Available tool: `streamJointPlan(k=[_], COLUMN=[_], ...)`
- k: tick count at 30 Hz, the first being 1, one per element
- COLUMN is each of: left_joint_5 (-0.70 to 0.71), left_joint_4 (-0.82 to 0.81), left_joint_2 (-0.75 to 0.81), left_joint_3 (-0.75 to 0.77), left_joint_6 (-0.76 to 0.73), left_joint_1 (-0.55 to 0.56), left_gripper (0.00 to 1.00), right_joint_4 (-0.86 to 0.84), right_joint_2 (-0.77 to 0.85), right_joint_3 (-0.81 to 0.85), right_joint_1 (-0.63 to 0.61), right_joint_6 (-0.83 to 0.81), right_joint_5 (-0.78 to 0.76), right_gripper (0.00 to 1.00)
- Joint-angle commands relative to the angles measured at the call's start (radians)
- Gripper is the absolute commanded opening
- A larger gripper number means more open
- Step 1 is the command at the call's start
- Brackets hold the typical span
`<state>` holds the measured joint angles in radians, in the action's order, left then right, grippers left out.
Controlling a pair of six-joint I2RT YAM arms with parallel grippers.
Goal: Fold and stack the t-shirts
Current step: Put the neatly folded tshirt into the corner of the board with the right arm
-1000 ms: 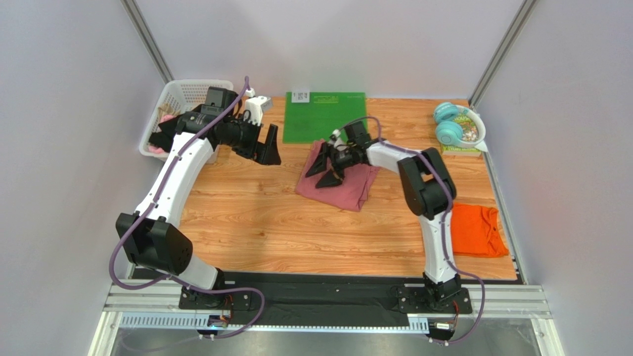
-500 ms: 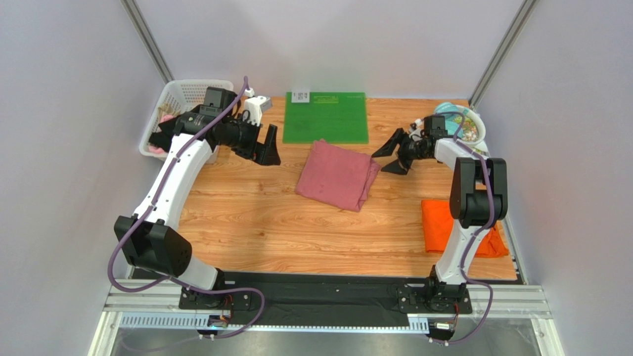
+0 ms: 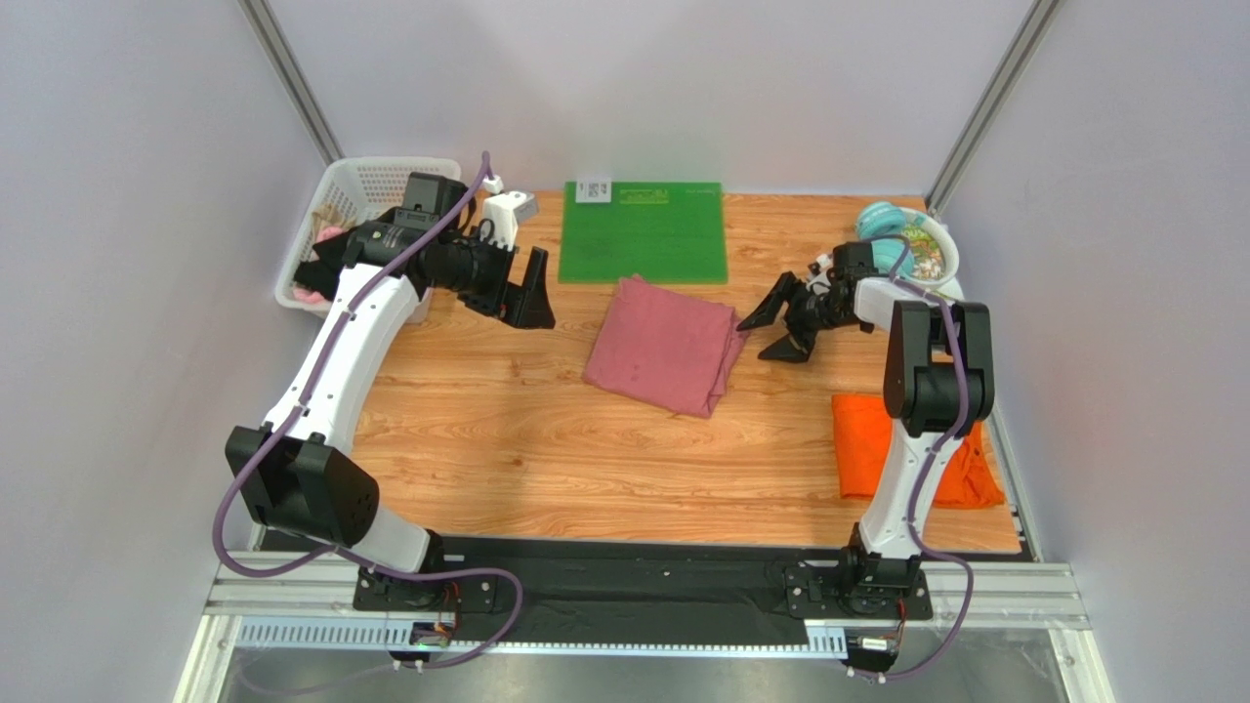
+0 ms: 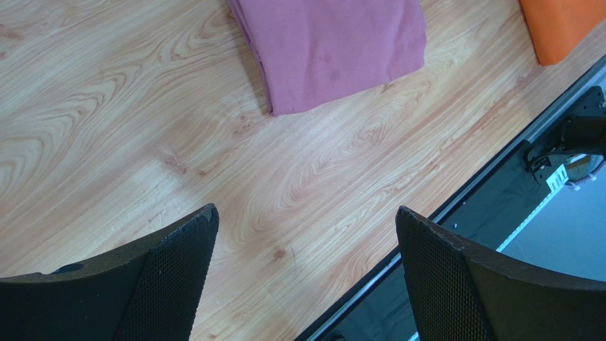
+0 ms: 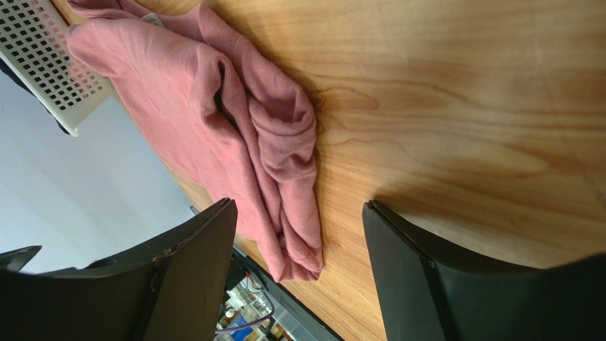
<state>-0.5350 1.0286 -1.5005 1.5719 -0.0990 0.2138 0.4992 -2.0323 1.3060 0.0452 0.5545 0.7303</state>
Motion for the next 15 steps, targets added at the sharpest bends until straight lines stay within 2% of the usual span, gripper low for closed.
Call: streamJointPlan(k=[1, 7, 15], left_joint_5=[-0.034, -0.049, -0.048], left_joint_4=[0.002, 0.005, 0.011], left_joint_2=[0.017, 0.006, -0.003], left_joint_3=[0.031, 0.034, 0.04], left_joint_6=[-0.004, -0.007, -0.011], left_joint_1=[-0.005, -0.005, -0.005], left_gripper=[1.0, 1.0, 1.0], right_joint_4=[-0.047, -0.109, -0.097], right_joint_2=[-0.039, -0.071, -0.137], right_joint_3=[0.067, 0.111, 0.179], right_joint_1=[0.004, 0.004, -0.013], right_joint_6=[-0.033, -0.068, -0.093], right_joint_5=[0.033, 0.086, 0.081], right_gripper=[0.73, 0.76, 0.77])
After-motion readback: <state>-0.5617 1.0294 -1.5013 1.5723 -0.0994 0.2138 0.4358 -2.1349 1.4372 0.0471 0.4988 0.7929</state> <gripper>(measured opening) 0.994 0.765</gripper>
